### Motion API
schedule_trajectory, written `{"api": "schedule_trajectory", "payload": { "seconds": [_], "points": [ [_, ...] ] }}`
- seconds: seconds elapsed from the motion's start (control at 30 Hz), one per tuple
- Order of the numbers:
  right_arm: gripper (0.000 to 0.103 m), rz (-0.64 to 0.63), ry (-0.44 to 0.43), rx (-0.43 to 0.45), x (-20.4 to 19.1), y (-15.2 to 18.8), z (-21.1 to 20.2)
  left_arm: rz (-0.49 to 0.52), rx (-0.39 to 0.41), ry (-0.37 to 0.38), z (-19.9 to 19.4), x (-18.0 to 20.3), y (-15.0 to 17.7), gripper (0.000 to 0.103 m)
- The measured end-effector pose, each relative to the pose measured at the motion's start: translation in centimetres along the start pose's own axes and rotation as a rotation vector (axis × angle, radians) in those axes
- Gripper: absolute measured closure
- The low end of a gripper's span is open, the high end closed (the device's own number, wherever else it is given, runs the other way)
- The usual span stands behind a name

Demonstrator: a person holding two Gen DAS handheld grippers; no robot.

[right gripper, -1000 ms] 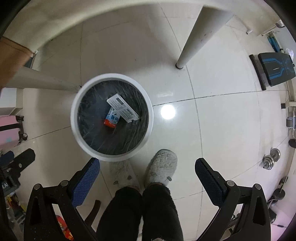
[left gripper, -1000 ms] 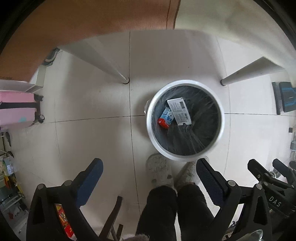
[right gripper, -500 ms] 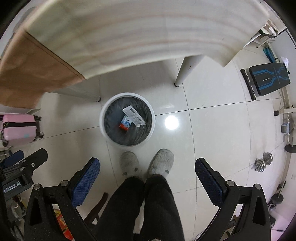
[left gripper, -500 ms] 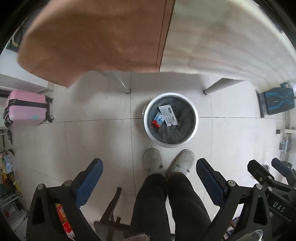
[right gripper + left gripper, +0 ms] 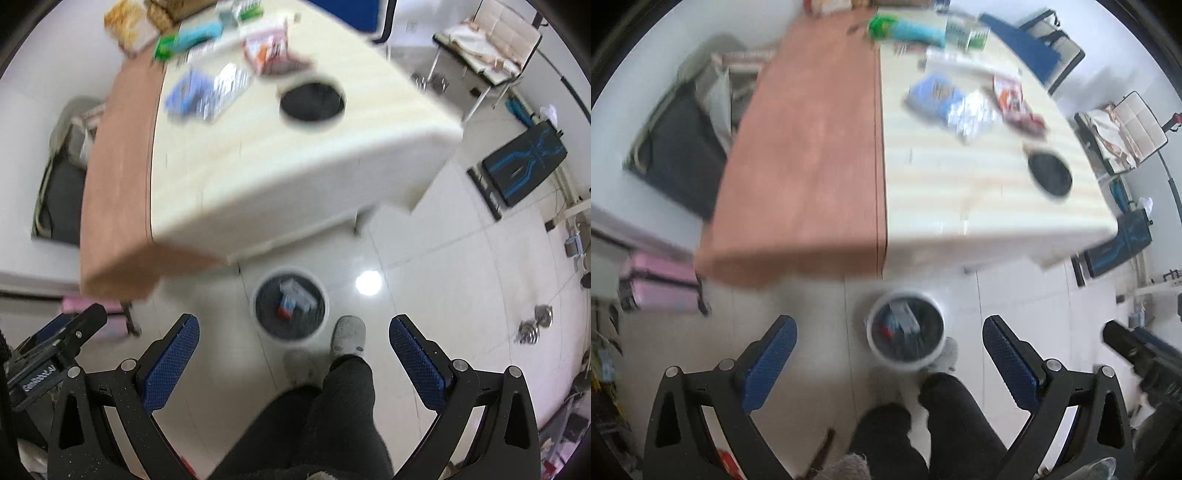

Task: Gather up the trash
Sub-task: 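Grasp the blue snack bag with the left tool while the right tool grasps the black lid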

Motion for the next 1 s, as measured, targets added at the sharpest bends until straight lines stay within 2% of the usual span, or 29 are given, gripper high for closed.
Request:
{"api": "schedule_trajectory", "payload": {
  "seconds": [0.1,0.2,0.23,0.37,0.47,0.57,0.6,0.67,0.93,1.0],
  "points": [
    [0.0,0.002,0.022,0.042,0.8,-6.3,0.2,0.026,0.019,-0.064,1.4,0.5,-4.1,0.0],
    [0.0,0.0,0.044,0.052,1.4,-11.3,2.8,0.009,0.012,-0.12,4.0,0.7,-7.8,0.0],
    [0.0,0.002,0.051,0.039,1.7,-13.3,4.6,0.002,0.004,-0.139,5.0,0.8,-8.8,0.0],
    [0.0,-0.008,0.064,-0.043,2.0,-18.1,11.4,-0.03,-0.047,-0.196,8.0,1.0,-11.7,0.0],
    [0.0,-0.042,0.058,-0.117,1.8,-18.9,16.1,-0.024,-0.09,-0.206,10.7,1.7,-13.4,0.0],
    [0.001,-0.089,0.059,-0.166,1.3,-19.2,18.9,0.046,-0.101,-0.214,12.6,2.7,-15.1,0.0],
    [0.011,-0.092,0.049,-0.172,1.1,-19.2,19.4,0.072,-0.103,-0.215,13.2,2.9,-15.7,0.0],
    [0.019,-0.112,0.072,-0.16,1.2,-19.4,19.7,0.136,-0.109,-0.21,14.4,3.7,-16.8,0.0],
    [0.02,-0.126,0.041,-0.121,1.8,-21.2,18.4,0.429,-0.187,-0.169,20.1,6.6,-20.2,0.0],
    [0.02,-0.113,0.032,-0.12,2.3,-22.0,18.3,0.454,-0.225,-0.129,21.5,7.0,-20.4,0.001]
  ]
}}
Point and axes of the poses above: each gripper's, at about its wrist camera, not at the fingertips, and z roughly the way its jaws point, x to its right, y to its underside, the point moved 8 cm from there along z, roughly the way its jaws point, and after that the axes turned 9 degrees about x, right-handed, at the moved point
